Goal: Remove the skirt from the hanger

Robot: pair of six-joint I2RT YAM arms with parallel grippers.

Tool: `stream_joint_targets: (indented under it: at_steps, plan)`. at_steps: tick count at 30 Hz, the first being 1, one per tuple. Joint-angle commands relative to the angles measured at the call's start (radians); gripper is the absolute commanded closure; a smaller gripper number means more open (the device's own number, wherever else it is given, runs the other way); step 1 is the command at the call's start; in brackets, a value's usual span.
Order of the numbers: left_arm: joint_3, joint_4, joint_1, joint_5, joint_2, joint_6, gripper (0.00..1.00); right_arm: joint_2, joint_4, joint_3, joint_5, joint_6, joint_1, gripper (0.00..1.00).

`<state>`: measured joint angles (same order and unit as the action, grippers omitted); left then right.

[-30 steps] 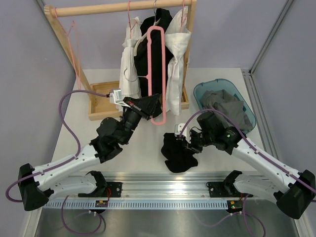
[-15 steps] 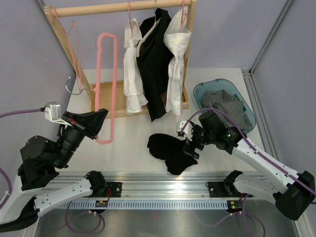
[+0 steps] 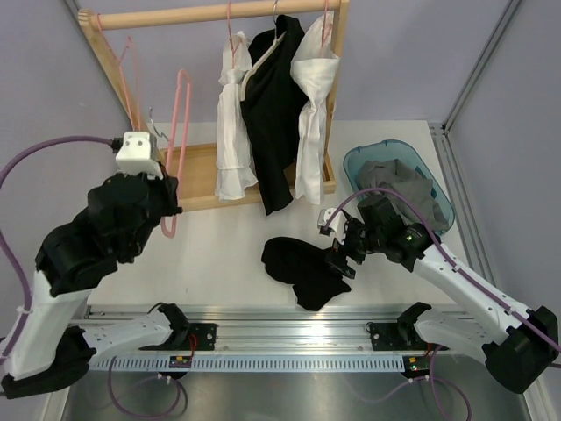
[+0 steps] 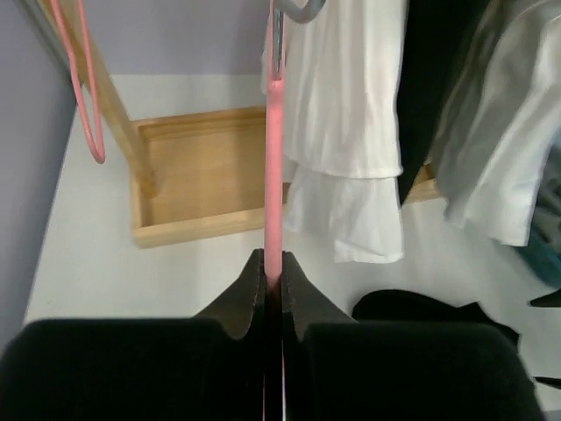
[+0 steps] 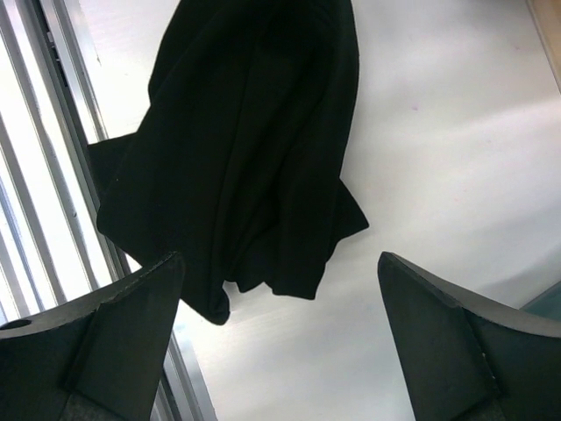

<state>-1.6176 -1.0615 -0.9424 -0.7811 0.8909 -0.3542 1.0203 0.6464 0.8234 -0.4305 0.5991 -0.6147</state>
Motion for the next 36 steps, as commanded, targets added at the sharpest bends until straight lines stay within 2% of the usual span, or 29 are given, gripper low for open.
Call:
stream_joint_targets:
  at_steps: [1, 2, 3, 4, 10, 14, 19, 20, 27, 32, 36]
  plan:
    - [-0.077, -0.029, 0.233, 0.225, 0.080, 0.134, 1.00, -0.017, -0.044, 0.026, -0.013, -0.027, 0.012, 0.01]
    - [-0.085, -0.019, 0.323, 0.318, 0.127, 0.147, 1.00, -0.025, -0.041, 0.028, -0.014, -0.028, 0.015, 0.01]
    - [-0.096, -0.008, 0.465, 0.482, 0.152, 0.155, 1.00, -0.028, -0.036, 0.031, -0.013, -0.030, 0.018, 0.01]
    - [-0.132, -0.002, 0.509, 0.534, 0.178, 0.171, 1.00, -0.034, -0.033, 0.031, -0.013, -0.032, 0.020, 0.00]
    - [-0.330, 0.049, 0.655, 0.736, 0.376, 0.224, 1.00, -0.074, -0.025, 0.007, -0.011, -0.038, 0.049, 0.01]
    - [-0.450, 0.087, 0.743, 0.861, 0.447, 0.245, 1.00, -0.091, -0.030, -0.009, -0.014, -0.042, 0.059, 0.01]
    - [-0.482, 0.153, 0.866, 1.000, 0.499, 0.215, 1.00, -0.097, -0.039, -0.017, -0.025, -0.050, 0.064, 0.00]
    - [-0.467, 0.220, 0.893, 1.037, 0.525, 0.195, 1.00, -0.091, -0.044, -0.012, -0.031, -0.051, 0.063, 0.00]
    - [-0.490, 0.342, 0.941, 1.071, 0.585, 0.155, 1.00, -0.092, -0.044, -0.009, -0.034, -0.055, 0.063, 0.00]
    - [-0.502, 0.415, 1.033, 1.102, 0.643, 0.092, 1.00, -0.104, -0.045, -0.023, -0.039, -0.062, 0.064, 0.00]
    - [-0.518, 0.440, 1.064, 1.103, 0.698, 0.064, 1.00, -0.106, -0.047, -0.027, -0.042, -0.065, 0.064, 0.00]
